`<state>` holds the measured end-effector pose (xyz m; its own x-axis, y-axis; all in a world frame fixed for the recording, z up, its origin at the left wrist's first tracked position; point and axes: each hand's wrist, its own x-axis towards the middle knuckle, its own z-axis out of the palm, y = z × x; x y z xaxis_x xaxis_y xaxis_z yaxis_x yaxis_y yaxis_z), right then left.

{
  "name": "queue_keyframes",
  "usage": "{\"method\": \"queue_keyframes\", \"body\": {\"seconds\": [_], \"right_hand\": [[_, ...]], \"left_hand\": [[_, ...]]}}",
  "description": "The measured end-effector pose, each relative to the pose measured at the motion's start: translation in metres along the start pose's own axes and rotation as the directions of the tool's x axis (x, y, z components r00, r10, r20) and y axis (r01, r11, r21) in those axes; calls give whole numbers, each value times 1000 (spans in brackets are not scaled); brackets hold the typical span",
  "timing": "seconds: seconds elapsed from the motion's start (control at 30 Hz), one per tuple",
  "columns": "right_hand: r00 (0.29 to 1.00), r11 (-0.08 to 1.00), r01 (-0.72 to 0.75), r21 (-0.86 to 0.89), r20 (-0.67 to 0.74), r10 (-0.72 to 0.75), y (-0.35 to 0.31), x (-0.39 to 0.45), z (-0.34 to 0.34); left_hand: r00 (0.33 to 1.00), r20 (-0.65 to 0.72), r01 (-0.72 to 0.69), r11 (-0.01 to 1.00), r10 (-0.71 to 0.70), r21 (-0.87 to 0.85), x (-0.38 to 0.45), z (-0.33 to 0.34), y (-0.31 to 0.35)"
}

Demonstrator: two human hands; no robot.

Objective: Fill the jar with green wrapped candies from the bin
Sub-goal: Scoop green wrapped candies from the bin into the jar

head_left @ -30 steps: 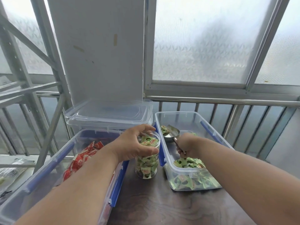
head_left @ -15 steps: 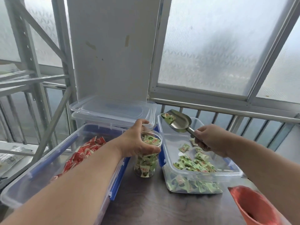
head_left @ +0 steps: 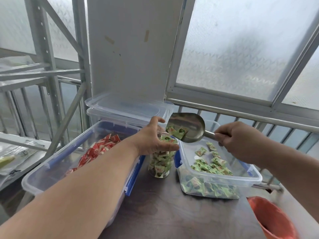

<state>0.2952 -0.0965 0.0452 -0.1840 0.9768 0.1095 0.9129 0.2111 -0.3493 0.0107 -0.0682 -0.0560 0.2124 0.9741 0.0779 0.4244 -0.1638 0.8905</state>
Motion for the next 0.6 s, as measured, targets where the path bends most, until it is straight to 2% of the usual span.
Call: {"method": "queue_keyframes", "body": {"seconds": [0.2,0.4,0.6], "right_hand": [[982,975,147,-169,-93,-164,-21,-15,4],[912,912,300,-280,-196,-360,-25,-19,14],[843,892,330,-308,-329,-426,-20,-17,11]], "left_hand": [[999,-36,1,1000,0,28,2,1,-3],[996,-86,-20,1000,20,10,5,3,-3],[996,-87,-24,999,26,32,6,1,-6]]}}
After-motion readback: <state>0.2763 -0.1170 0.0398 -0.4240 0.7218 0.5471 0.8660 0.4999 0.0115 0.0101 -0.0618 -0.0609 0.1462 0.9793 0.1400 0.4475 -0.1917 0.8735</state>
